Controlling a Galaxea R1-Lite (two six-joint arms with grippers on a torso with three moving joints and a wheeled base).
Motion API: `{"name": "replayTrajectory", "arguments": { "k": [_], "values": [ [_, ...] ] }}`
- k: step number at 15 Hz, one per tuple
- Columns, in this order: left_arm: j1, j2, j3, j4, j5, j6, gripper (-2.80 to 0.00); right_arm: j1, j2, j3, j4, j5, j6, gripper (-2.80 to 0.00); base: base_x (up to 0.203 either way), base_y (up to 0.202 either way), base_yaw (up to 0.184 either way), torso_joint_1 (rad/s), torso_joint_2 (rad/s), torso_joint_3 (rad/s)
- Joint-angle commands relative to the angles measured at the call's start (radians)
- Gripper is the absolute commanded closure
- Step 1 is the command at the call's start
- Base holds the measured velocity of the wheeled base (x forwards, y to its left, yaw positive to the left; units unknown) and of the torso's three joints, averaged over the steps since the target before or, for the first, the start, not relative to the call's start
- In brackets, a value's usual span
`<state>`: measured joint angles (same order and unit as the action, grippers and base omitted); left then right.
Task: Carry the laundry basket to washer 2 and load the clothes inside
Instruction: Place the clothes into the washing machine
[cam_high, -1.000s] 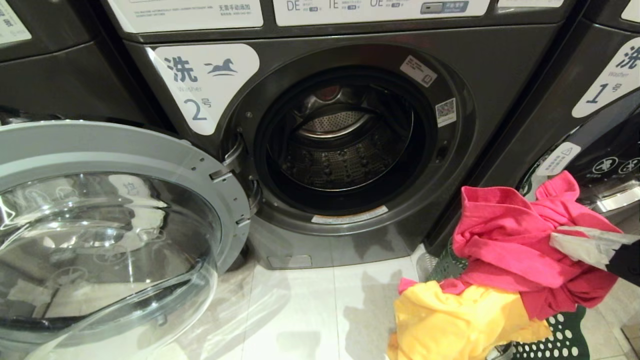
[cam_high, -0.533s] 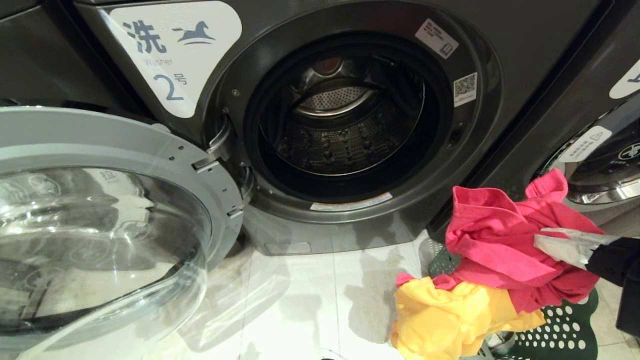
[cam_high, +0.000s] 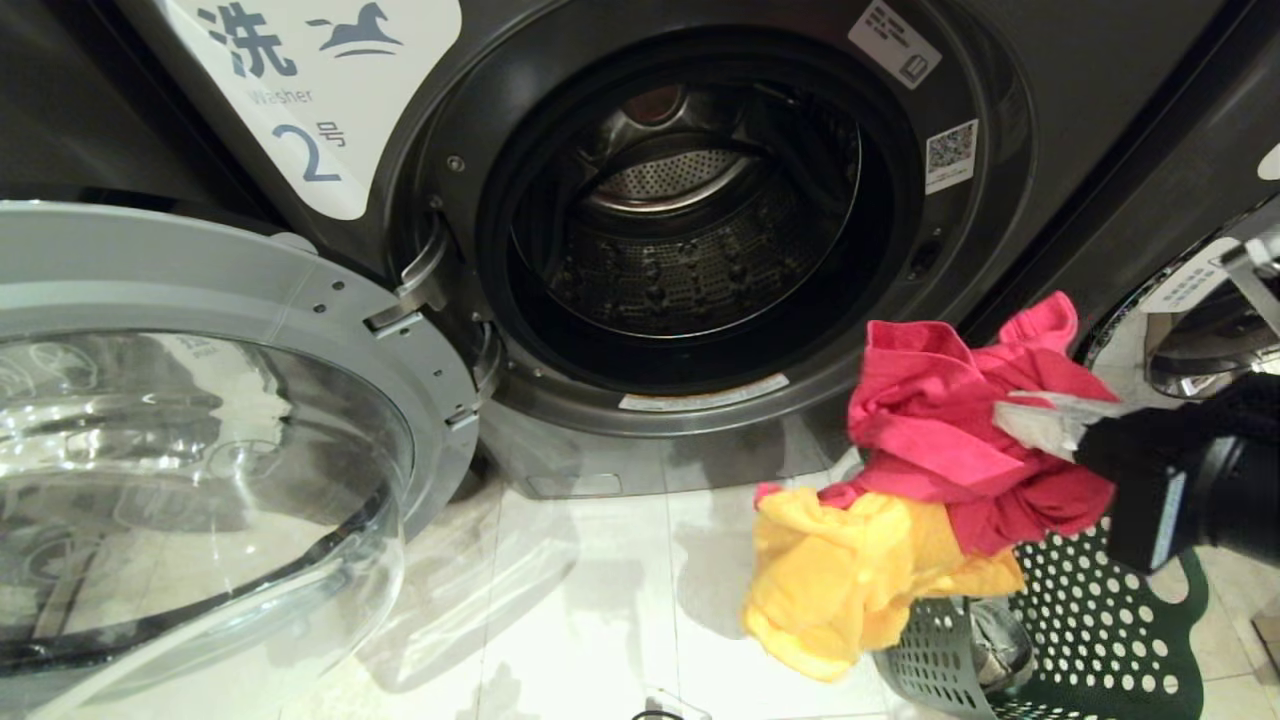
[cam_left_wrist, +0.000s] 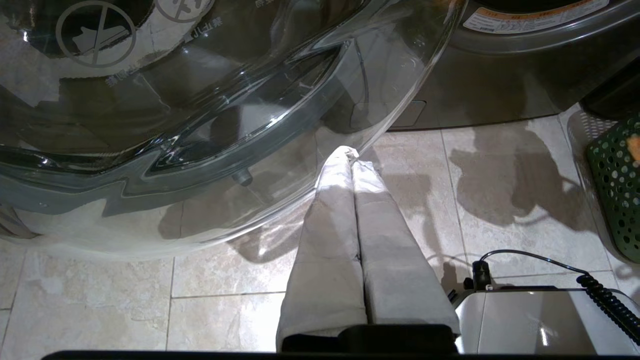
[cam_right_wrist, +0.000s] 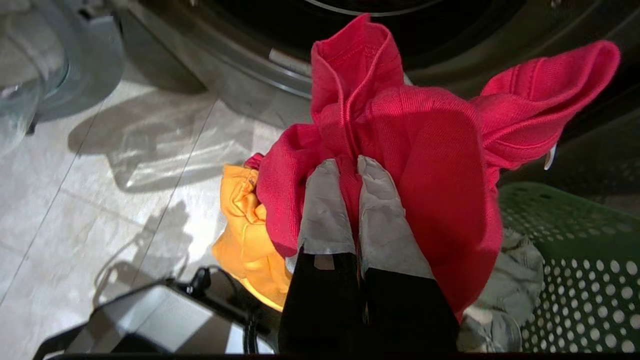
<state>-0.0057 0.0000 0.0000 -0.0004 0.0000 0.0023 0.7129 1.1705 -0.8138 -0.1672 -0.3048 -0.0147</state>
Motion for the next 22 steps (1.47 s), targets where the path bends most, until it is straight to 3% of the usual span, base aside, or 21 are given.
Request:
{"name": "replayTrajectory", "arguments": {
  "k": [1, 5, 8, 14, 19, 22],
  "values": [
    [0.0, 0.002, 0.0, 0.0, 0.0, -0.001, 0.0, -0.004, 0.16, -0.008, -0.14, -0.01, -0.004, 0.0, 0.0, 0.0, 0.0, 0.0, 0.0, 0.0],
    [0.0, 0.002, 0.0, 0.0, 0.0, -0.001, 0.0, -0.006, 0.374, -0.039, -0.382, -0.02, -0.036, 0.0, 0.0, 0.0, 0.0, 0.0, 0.0, 0.0],
    [0.0, 0.002, 0.0, 0.0, 0.0, -0.002, 0.0, -0.02, 0.553, -0.135, -0.574, -0.076, -0.058, 0.0, 0.0, 0.0, 0.0, 0.0, 0.0, 0.0],
    [0.0, 0.0, 0.0, 0.0, 0.0, -0.002, 0.0, -0.068, 0.888, -0.412, -0.975, -0.099, -0.241, 0.0, 0.0, 0.0, 0.0, 0.0, 0.0, 0.0],
    [0.0, 0.002, 0.0, 0.0, 0.0, -0.002, 0.0, -0.104, 1.119, -0.802, -1.09, -0.1, -0.352, 0.0, 0.0, 0.0, 0.0, 0.0, 0.0, 0.0],
    [0.0, 0.001, 0.0, 0.0, 0.0, -0.002, 0.0, -0.115, 1.21, -0.934, -1.073, -0.093, -0.376, 0.0, 0.0, 0.0, 0.0, 0.0, 0.0, 0.0]
  ]
}}
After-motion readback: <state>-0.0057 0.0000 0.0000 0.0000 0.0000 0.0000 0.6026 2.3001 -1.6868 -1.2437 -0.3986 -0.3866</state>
